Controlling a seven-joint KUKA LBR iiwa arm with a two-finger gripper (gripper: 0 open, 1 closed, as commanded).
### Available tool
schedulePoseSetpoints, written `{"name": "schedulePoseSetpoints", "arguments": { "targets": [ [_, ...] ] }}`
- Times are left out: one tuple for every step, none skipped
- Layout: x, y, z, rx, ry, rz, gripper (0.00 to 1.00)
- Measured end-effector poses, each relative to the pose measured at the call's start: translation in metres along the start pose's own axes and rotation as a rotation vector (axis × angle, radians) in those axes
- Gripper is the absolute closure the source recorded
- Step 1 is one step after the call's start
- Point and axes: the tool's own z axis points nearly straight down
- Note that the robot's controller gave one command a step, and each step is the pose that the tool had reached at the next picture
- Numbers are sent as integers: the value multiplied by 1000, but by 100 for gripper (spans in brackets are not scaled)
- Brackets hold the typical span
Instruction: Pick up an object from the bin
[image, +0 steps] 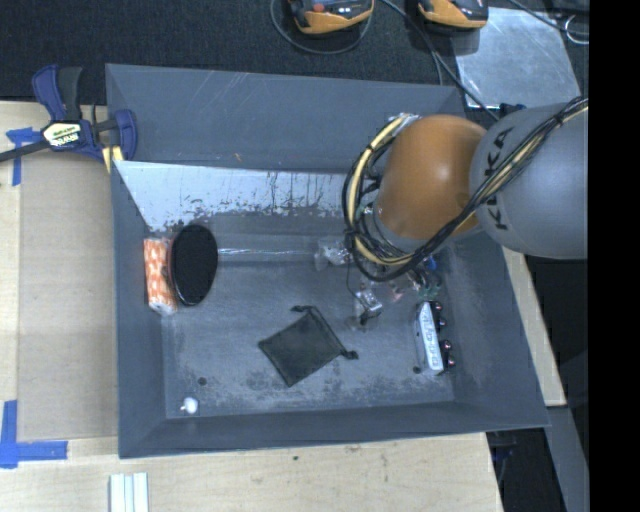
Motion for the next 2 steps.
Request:
{"name": "schedulePoseSetpoints", "arguments": {
  "targets": [
    [4,41,26,0,0,368,0],
    [6,68,43,1,-5,146,100]
  ]
}}
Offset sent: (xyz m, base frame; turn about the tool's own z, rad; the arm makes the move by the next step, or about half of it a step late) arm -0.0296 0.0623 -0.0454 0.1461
